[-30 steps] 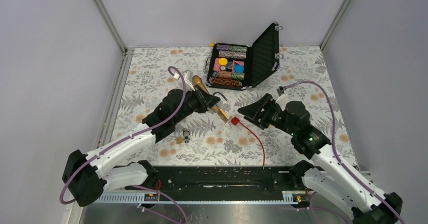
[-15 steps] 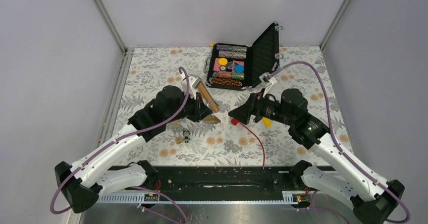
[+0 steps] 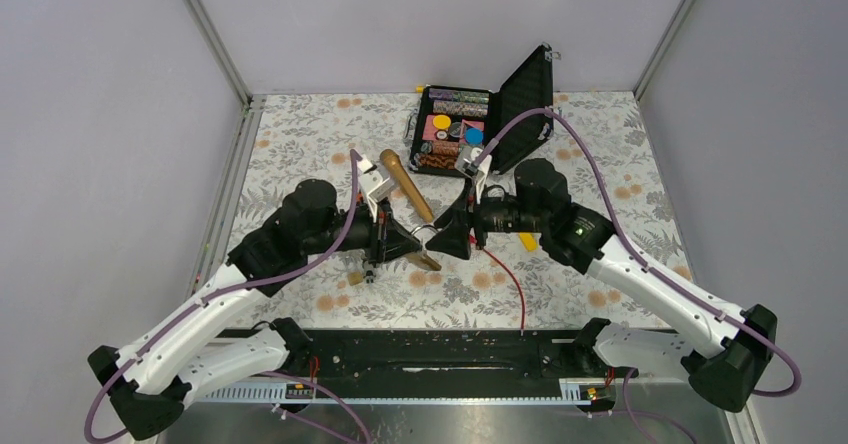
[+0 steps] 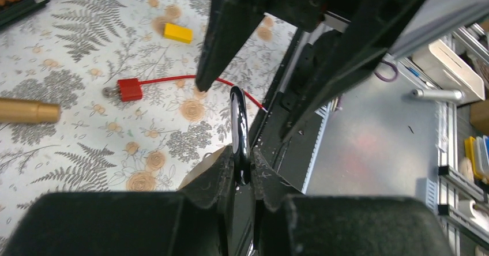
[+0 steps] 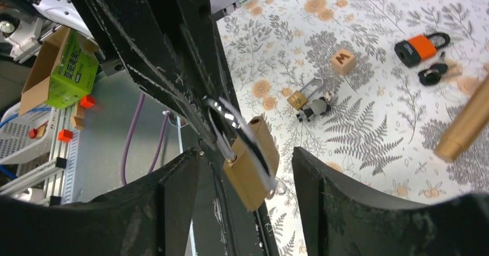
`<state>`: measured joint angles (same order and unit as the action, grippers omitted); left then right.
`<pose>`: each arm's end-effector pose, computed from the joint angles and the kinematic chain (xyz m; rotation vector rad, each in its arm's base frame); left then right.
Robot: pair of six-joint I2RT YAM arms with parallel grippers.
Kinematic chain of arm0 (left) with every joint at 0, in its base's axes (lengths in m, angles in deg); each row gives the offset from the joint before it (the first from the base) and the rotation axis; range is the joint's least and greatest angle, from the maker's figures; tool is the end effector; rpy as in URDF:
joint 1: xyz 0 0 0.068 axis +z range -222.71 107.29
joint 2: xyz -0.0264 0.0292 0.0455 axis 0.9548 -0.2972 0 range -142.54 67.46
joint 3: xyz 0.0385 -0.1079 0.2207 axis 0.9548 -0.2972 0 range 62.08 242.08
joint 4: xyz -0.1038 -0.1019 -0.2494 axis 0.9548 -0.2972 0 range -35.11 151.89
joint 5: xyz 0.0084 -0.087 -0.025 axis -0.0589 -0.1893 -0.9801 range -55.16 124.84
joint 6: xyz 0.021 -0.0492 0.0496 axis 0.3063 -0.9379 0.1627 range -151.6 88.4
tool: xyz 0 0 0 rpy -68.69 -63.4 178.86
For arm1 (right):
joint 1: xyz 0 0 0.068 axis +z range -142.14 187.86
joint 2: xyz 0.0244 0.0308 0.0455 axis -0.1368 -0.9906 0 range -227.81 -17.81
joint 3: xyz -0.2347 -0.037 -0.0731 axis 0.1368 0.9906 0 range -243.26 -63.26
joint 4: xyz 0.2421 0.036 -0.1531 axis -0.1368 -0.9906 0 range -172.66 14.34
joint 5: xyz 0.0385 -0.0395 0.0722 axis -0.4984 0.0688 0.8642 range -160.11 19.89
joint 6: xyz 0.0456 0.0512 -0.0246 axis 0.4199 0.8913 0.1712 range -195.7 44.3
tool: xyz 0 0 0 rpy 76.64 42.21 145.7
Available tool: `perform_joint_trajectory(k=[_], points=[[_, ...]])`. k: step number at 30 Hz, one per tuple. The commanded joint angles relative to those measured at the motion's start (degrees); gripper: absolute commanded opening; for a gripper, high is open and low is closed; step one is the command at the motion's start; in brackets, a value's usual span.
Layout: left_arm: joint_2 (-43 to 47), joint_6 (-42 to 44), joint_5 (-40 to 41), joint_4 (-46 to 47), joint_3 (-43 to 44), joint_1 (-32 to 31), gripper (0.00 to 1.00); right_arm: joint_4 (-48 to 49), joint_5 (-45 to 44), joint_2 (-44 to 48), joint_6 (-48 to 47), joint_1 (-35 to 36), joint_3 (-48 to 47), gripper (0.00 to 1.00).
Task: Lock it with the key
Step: Lock the lock.
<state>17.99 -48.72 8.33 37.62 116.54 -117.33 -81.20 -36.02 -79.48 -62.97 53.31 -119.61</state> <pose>0.1614 -0.1973 0.3362 0.8080 1.8818 -1.1438 0.1910 0.2424 0.3347 -0.9681 1.6390 1.2357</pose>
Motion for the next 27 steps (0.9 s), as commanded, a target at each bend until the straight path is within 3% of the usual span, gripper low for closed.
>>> perform_joint_trajectory(k=[1,4,8,9,11,12,13,14,16,18,21,27], points=[[2.6,2.4,-8.2,6.4,2.2,-0.2,0.00,0.9,4.8,-1.1,-5.4,1.0,-3.6,0.63],[3.2,3.0,-9.2,6.3,2.1,-0.3,0.00,0.5,7.2,-2.1,-5.8,1.3,-4.6,0.55],[3.8,3.0,-9.4,5.9,2.0,-0.3,0.00,0.2,11.2,-2.6,-5.9,1.5,-5.3,0.37],[3.8,3.0,-9.5,5.8,2.0,-0.3,0.00,0.2,11.7,-2.8,-5.3,1.6,-5.4,0.31],[3.8,2.8,-9.2,5.5,2.2,-0.3,0.00,-0.7,11.8,-3.2,-4.0,1.7,-6.6,0.09],[3.7,2.6,-8.8,5.0,2.4,-0.3,0.05,-0.9,11.4,-3.2,-2.8,1.7,-7.2,0.00],[3.7,2.5,-8.1,4.5,2.7,-0.3,0.14,-0.2,10.2,-2.9,-1.5,1.7,-7.3,0.00],[3.7,2.4,-7.4,4.1,2.9,-0.2,0.28,1.1,8.8,-2.4,0.1,1.7,-7.0,0.00],[4.2,2.0,-5.1,3.7,3.0,-0.3,0.67,4.4,6.3,-1.0,3.6,1.7,-5.9,0.00],[5.2,1.7,-0.8,3.8,2.5,-0.2,0.85,8.8,3.8,0.8,7.6,1.7,-4.5,0.00],[7.4,0.9,2.5,6.3,0.2,-0.3,0.96,15.3,-0.7,4.3,13.4,1.7,-1.6,0.00],[11.7,-2.7,10.7,15.5,-5.8,-0.4,0.99,20.5,-11.3,8.8,20.8,1.7,1.2,0.00]])
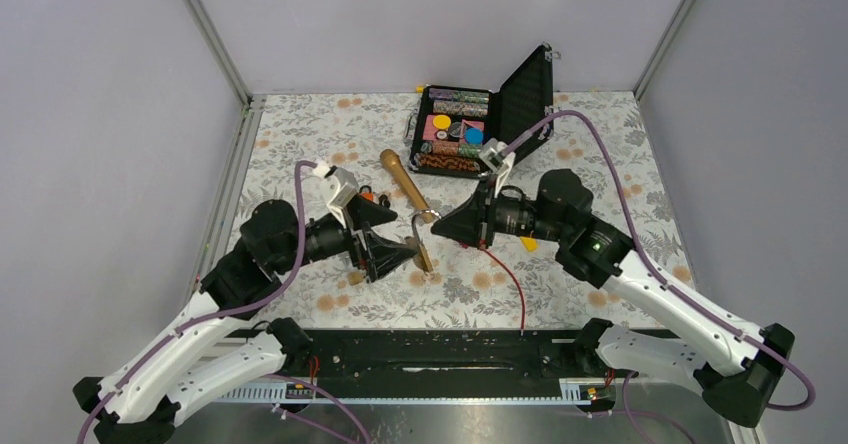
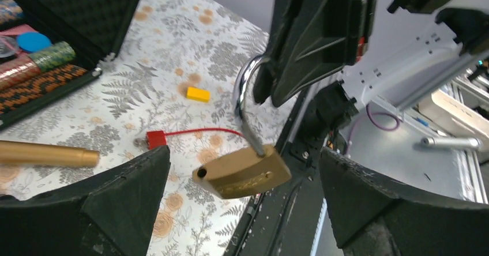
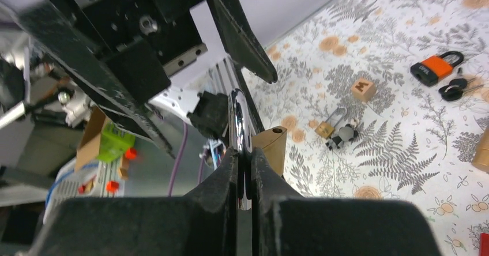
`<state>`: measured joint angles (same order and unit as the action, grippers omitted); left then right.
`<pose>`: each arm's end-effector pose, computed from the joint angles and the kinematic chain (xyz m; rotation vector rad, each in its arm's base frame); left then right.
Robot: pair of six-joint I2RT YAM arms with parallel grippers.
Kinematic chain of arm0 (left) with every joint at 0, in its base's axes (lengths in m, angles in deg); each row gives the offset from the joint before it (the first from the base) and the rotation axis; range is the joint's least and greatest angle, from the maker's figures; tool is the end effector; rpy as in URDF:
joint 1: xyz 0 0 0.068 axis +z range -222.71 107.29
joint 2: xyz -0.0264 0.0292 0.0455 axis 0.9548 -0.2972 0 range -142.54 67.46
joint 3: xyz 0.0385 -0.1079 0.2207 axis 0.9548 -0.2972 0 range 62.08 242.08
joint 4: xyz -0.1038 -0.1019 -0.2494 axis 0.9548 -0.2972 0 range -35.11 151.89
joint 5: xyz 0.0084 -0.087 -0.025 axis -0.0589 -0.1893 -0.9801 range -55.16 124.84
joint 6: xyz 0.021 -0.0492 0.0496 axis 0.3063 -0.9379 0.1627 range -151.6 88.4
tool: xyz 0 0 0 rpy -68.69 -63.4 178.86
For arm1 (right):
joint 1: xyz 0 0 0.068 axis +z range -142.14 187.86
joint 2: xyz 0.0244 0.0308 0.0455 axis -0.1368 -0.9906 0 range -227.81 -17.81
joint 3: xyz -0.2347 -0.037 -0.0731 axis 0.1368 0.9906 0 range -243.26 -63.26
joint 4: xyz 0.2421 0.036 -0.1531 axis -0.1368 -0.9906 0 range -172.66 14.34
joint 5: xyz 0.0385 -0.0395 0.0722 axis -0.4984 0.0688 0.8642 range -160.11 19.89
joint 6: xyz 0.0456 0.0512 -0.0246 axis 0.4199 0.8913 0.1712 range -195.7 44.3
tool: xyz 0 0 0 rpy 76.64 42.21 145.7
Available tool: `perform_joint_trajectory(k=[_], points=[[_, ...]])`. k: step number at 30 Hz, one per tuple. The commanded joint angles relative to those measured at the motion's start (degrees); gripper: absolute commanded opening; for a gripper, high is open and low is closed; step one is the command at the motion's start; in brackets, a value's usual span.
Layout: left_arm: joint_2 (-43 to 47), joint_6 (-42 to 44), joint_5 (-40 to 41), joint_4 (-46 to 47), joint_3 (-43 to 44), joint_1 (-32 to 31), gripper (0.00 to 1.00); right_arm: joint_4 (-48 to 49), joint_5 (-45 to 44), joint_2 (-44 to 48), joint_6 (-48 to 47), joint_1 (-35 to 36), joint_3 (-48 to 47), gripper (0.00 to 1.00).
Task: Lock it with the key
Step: Lock the lock.
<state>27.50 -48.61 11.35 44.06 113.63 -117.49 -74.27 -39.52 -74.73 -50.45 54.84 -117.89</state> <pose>0.1406 -0.1736 0.3666 0.7476 1.6448 -1.1345 0.1765 0.2343 0.3607 -0.7744 1.5932 1.3703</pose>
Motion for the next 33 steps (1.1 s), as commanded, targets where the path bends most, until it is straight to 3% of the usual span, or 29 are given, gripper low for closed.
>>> perform_joint_trajectory(k=[1,7,16,22,28,33], points=[[2.6,-3.7,8.7,10.6,-3.7,-0.2,0.99,14.2,-9.6,4.4,9.9,0.2,-0.1,0.00],[4.2,-8.5,9.1,26.2,-10.7,-1.9,0.99,17.3,-17.0,5.6,18.4,0.2,1.1,0.00],[-0.7,-6.6,22.3,28.1,-10.6,-7.1,0.91,10.5,-22.8,3.4,22.0,0.2,-2.0,0.00],[-6.2,-3.8,29.1,23.9,-7.6,-10.0,0.63,9.7,-24.6,3.3,20.8,0.2,-2.3,0.00],[-7.8,-1.9,33.2,22.5,-7.2,-11.9,0.59,6.8,-26.3,3.9,18.3,0.2,-3.9,0.00],[-8.3,-0.7,35.9,19.3,-5.7,-12.4,0.19,5.8,-27.0,4.9,18.0,0.2,-4.1,0.00]])
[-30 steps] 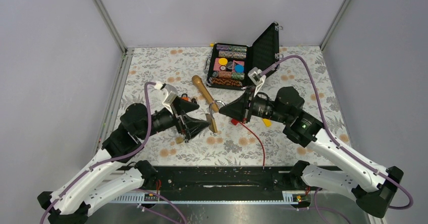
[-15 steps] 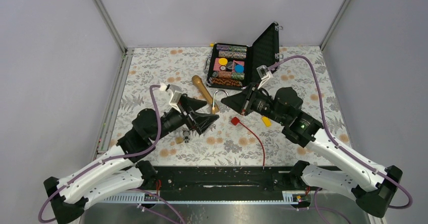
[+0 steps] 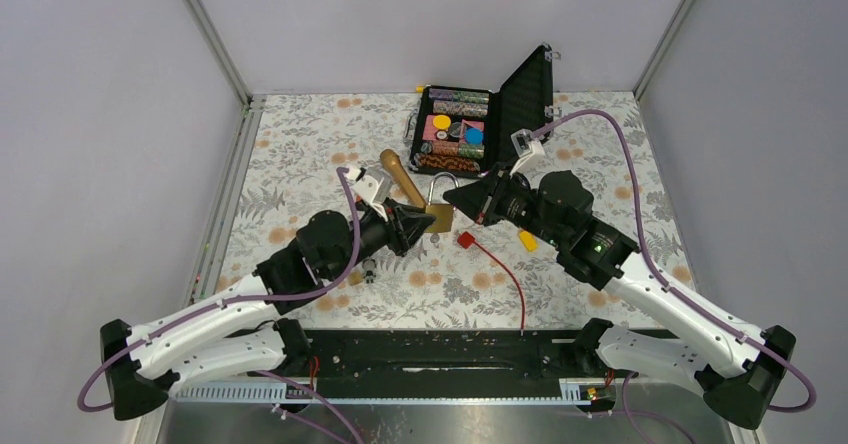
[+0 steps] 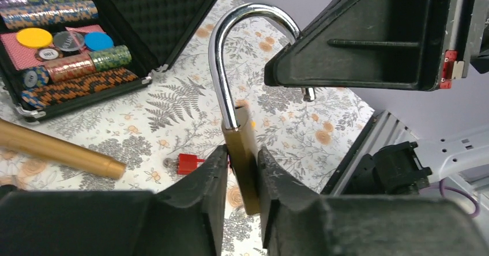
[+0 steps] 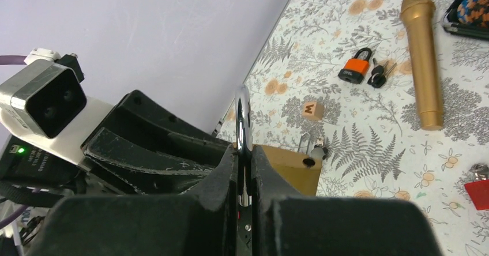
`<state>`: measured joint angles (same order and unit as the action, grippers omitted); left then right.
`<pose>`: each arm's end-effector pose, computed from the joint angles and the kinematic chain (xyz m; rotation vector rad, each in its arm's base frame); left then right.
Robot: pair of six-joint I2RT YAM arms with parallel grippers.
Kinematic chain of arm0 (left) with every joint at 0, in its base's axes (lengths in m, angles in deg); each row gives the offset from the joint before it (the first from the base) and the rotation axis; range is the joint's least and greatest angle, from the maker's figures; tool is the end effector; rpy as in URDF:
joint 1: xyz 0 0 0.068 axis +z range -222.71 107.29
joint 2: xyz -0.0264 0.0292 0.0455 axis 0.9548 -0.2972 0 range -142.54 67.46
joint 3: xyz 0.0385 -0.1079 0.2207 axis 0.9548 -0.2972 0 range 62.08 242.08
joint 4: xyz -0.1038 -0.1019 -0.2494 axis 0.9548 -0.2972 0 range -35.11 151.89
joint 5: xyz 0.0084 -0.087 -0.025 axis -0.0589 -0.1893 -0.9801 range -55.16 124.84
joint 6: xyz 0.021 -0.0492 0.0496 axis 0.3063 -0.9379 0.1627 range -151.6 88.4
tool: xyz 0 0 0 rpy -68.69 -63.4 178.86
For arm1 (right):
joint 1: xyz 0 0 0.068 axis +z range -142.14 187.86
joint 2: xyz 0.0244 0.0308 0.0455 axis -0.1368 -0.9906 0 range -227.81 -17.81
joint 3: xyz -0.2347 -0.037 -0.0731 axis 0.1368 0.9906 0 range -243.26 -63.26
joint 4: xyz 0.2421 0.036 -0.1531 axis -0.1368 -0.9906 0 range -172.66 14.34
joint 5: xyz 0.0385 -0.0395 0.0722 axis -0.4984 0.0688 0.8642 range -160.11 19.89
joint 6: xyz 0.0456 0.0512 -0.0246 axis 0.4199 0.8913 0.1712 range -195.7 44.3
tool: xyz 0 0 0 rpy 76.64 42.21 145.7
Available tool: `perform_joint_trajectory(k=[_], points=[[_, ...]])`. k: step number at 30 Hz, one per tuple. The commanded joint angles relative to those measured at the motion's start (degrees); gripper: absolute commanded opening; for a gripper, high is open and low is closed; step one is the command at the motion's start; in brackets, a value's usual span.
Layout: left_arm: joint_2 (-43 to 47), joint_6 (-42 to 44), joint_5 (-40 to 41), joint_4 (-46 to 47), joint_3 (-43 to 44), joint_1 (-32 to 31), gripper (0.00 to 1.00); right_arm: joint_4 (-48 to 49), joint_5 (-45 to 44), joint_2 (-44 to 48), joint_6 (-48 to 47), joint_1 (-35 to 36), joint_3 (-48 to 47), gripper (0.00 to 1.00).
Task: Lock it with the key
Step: Lock the lock.
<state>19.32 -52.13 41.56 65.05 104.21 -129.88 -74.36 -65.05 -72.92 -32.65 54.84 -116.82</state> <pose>0.1541 -0.2259 0.3157 0.4450 1.6465 -0.9384 0.1960 0.2178 0.3614 -0.1351 1.7266 1.2723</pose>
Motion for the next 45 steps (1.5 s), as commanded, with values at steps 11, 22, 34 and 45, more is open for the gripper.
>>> perform_joint_trajectory(k=[11,22,34,45], points=[[0.4,2.8,3.4,-3.5,4.3,0.1,0.53,8.8,2.4,4.2,-0.9,0.2,-4.7,0.00],[-3.9,1.1,5.4,-3.4,5.3,-0.1,0.32,12.2,4.8,4.5,2.2,0.2,-3.9,0.00],[-6.1,0.8,7.3,-4.4,5.7,-0.3,0.43,16.6,9.3,4.3,1.8,0.2,-3.2,0.01],[-7.1,1.3,7.6,-5.0,6.3,-0.2,0.00,16.9,10.0,4.4,2.7,0.2,-2.7,0.02]])
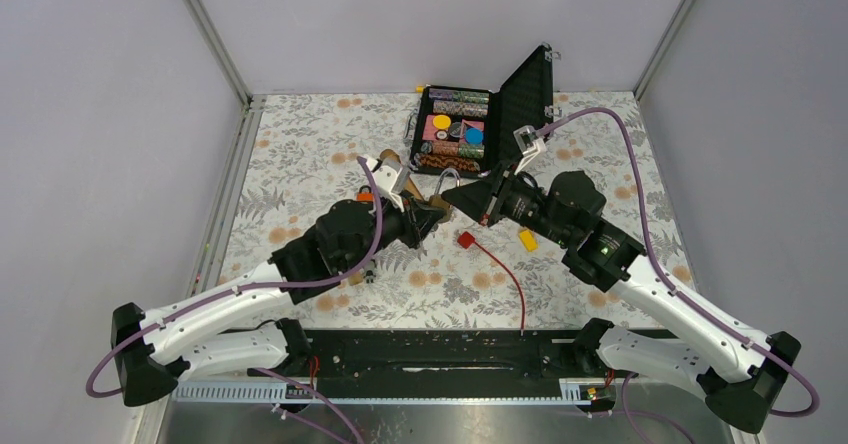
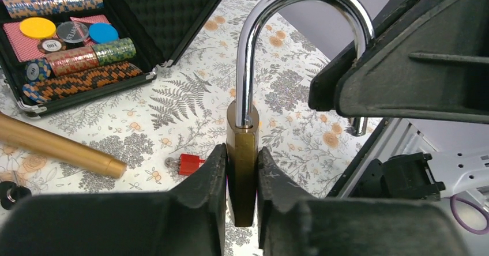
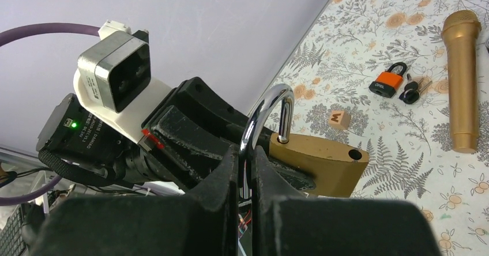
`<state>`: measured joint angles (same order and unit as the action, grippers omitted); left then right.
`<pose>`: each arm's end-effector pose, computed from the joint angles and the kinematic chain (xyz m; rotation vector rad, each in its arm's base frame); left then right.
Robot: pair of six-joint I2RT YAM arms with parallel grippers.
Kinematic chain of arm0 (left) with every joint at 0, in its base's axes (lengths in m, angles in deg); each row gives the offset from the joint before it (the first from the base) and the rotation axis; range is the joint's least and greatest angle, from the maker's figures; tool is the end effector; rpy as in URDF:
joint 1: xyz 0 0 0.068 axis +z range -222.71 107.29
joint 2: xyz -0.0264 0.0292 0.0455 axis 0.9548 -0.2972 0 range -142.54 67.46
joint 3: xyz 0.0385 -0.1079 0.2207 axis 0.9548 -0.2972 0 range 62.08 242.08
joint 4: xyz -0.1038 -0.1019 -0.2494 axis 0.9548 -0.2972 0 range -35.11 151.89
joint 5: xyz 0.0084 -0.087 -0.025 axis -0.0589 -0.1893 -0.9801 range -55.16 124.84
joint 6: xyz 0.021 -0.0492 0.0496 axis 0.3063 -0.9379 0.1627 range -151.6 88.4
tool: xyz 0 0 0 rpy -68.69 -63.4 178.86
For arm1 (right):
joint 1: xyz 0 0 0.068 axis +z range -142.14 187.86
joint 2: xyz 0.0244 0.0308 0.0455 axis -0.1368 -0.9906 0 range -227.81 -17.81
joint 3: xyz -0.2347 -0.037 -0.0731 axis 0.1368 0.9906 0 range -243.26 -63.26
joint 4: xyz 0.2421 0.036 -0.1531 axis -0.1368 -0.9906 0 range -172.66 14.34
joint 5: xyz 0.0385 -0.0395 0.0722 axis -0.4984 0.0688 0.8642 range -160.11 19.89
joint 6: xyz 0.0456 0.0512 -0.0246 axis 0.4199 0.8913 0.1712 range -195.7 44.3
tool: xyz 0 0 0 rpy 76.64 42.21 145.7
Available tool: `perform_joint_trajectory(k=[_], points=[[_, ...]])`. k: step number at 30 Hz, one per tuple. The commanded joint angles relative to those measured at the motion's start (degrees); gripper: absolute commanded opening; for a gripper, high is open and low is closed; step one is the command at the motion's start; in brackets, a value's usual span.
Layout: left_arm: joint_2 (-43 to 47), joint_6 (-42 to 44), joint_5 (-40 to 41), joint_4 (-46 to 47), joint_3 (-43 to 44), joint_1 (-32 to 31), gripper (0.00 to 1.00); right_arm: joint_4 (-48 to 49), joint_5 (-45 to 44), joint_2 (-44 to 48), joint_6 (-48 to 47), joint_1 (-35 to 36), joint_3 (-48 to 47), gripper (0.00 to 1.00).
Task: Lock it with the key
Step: Lock the lock.
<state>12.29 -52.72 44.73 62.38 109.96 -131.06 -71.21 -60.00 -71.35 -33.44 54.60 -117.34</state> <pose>0.1640 -0.2463 0.3184 0.4346 1.7146 -0.8835 0.1871 0.2144 0.3798 -0.2221 1.6332 1.3580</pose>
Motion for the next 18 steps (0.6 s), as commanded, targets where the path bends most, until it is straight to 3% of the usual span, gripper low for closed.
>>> perform_joint_trajectory(k=[1,4,13,18], points=[[0.2,2.0,4.4,-2.4,0.5,1.0,0.00,13.3,4.8,2.9,3.2,0.5,-2.0,0.04],[2.0,3.0,3.3,-2.3,0.0,1.0,0.00,9.5,3.9,3.7,0.1,0.4,-1.4,0.15],[9.8,6.9,-6.9,-4.5,0.0,1.0,0.00,-13.3,6.7,5.1,-15.0,0.3,-3.0,0.64],[10.8,9.3,-13.1,-8.1,1.2,1.0,0.00,-15.7,5.6,7.5,-18.9,0.3,-4.4,0.84]])
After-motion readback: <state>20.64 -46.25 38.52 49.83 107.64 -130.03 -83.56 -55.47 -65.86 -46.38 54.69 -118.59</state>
